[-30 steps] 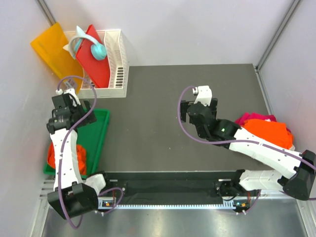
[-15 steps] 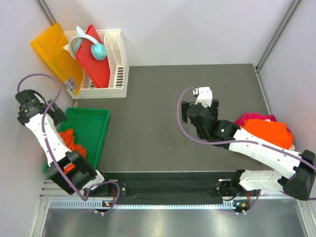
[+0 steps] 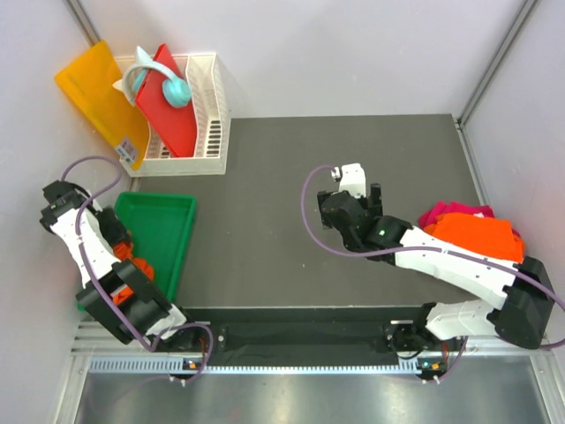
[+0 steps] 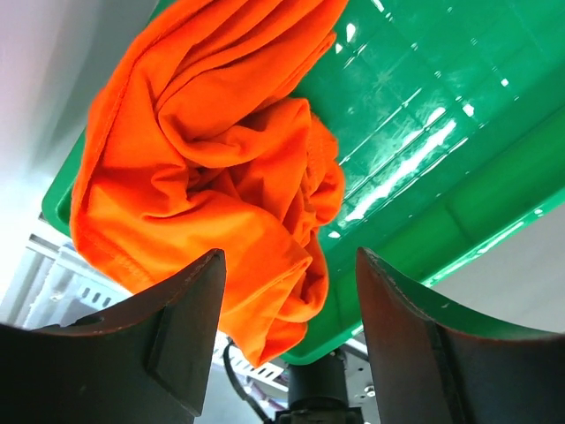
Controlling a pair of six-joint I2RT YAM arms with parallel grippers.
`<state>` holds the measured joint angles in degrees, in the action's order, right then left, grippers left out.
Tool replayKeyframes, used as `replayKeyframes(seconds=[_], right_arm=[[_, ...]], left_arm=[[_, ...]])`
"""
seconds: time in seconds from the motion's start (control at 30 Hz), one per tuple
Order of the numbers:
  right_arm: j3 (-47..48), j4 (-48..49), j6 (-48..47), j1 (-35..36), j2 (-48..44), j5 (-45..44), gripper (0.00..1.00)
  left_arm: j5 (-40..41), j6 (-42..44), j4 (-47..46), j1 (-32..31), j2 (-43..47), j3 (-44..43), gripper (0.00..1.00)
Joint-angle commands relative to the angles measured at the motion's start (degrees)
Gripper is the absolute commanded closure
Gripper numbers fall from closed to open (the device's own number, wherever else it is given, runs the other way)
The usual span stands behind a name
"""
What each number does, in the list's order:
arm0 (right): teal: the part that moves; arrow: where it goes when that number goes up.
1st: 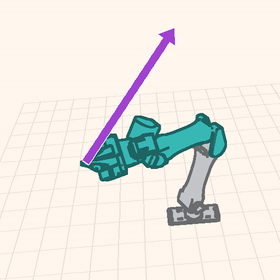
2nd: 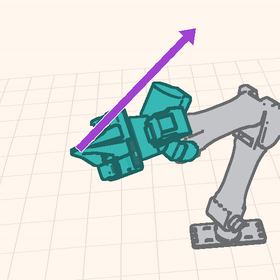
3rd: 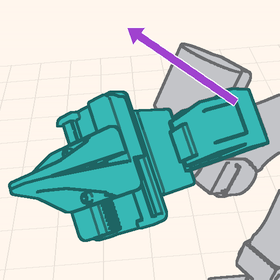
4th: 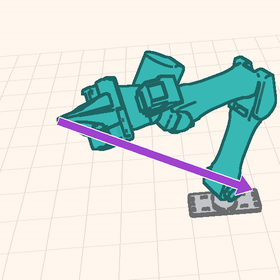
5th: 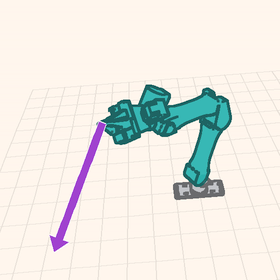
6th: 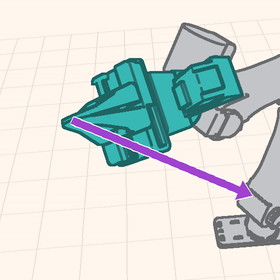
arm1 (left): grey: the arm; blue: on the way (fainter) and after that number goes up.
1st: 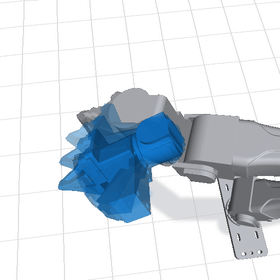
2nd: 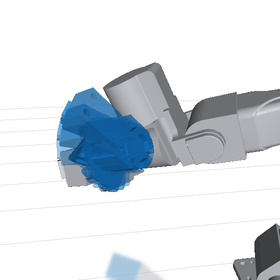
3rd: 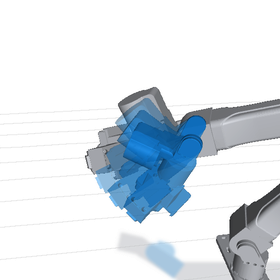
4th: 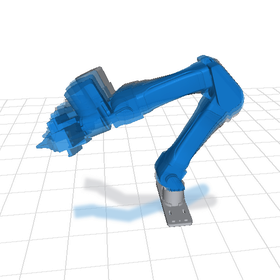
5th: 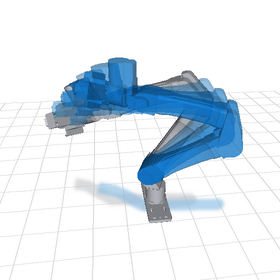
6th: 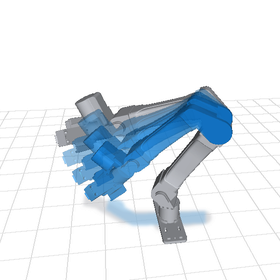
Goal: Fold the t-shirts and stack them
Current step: Grab crumpled tshirt from bin with the left arm, then move the tshirt to the center of the board
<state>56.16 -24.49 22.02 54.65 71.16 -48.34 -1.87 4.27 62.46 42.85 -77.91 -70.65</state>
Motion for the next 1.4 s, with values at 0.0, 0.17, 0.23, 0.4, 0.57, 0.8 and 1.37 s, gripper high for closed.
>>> replayKeyframes(seconds=[0.0,0.17,0.23,0.4,0.57,0.8,1.37], right_arm=[[4.0,1.9,-1.4,0.5,1.5,0.1,0.0],[4.2,2.7,-1.8,0.5,2.7,0.5,0.0],[4.2,2.8,-1.8,0.5,3.0,0.6,0.0],[3.9,2.5,-1.1,0.5,2.8,0.6,0.0],[3.1,2.0,-0.3,0.5,2.1,0.5,0.0],[2.3,0.9,1.1,0.5,1.1,0.6,0.0],[5.8,0.6,1.7,0.5,-0.9,0.4,0.0]], left_arm=[[1.3,3.7,2.3,0.4,-2.5,-0.8,0.34],[3.3,5.4,4.2,0.5,-5.2,0.4,0.38],[3.0,6.2,3.4,0.6,-5.1,1.5,0.39],[2.2,7.3,3.6,0.5,-6.7,2.6,0.45],[2.1,7.6,3.4,0.5,-5.9,2.9,0.74],[-2.0,7.6,3.2,0.5,-2.1,1.7,1.0],[-26.7,-6.4,2.2,-28.2,-10.5,-70.5,1.0]])
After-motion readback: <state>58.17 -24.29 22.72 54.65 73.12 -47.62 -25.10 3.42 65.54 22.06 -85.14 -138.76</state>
